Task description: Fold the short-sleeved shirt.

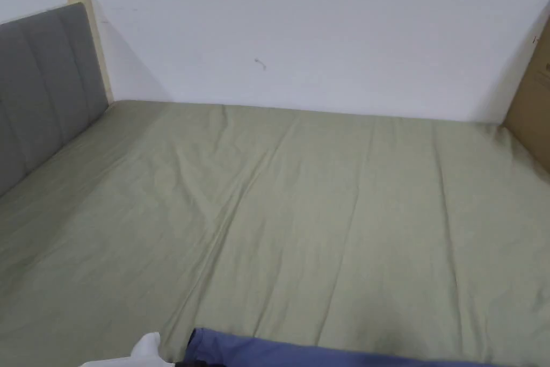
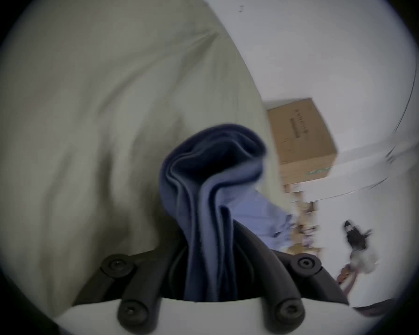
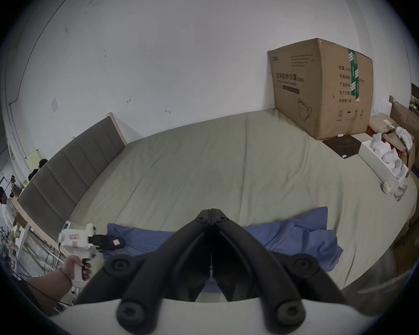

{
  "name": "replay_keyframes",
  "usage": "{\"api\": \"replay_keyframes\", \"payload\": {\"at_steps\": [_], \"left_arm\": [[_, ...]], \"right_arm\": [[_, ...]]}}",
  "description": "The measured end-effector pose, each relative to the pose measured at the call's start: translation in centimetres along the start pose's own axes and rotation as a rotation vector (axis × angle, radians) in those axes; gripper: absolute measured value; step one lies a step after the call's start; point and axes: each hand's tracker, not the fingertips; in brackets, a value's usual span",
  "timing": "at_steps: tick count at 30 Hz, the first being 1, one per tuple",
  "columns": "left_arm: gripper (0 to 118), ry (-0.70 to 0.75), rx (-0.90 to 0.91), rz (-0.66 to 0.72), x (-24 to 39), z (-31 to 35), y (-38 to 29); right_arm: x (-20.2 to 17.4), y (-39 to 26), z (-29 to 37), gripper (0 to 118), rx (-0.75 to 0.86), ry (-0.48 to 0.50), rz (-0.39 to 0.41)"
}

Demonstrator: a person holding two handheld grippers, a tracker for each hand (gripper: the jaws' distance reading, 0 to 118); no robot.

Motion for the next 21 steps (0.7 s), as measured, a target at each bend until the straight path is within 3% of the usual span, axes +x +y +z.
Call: {"api": "replay_keyframes", "payload": {"at_steps": [1, 3, 6, 7, 11, 13, 14, 16, 17, 20, 21], "left_arm": [[4, 0.073, 0.016, -0.062, 1.9, 1.4, -0.2], [4, 0.37, 0.101, -0.357, 6.7, 4.9, -1.8], [4, 1.008, 0.214, -0.846, 11.9, 5.5, -4.9], [4, 1.037, 0.216, -0.882, 12.2, 5.5, -5.3], [4, 0.424, 0.113, -0.474, 14.6, 4.2, -5.0], [6, 0.235, 0.044, -0.422, 16.7, 1.5, -5.2], [25, 0.15, 0.021, -0.411, 17.8, 0.1, -5.6], [97, 0.043, 0.003, -0.367, 19.6, -1.7, -6.2], [118, 0.008, -0.023, -0.348, 21.0, -3.0, -6.6], [115, -0.04, 0.038, -0.427, 22.6, -2.6, -6.9], [115, 0.008, 0.038, -0.447, 22.8, -2.3, -6.6]], "right_arm": [[0.0, 0.0, 0.1, 0, 0.0, 0.003, 0.003], [0.3, 0.1, 0.6, 0, 0.01, 0.011, 0.002], [1.0, -0.2, 1.0, 0, 0.018, 0.023, -0.018], [1.3, -0.3, 1.1, 0, 0.02, 0.023, -0.025], [3.0, -1.2, 1.7, 0, 0.005, 0.022, -0.067], [3.9, -1.4, 2.3, 0, 0.01, 0.016, -0.088], [4.5, -1.5, 2.7, 0, 0.016, 0.011, -0.099], [5.3, -1.6, 3.1, 0, 0.021, 0.004, -0.116], [5.7, -1.5, 3.2, 0, 0.02, 0.002, -0.124], [7.2, -1.7, 3.5, 0, 0.025, -0.007, -0.144], [7.5, -1.8, 3.5, 0, 0.028, -0.008, -0.15]]}}
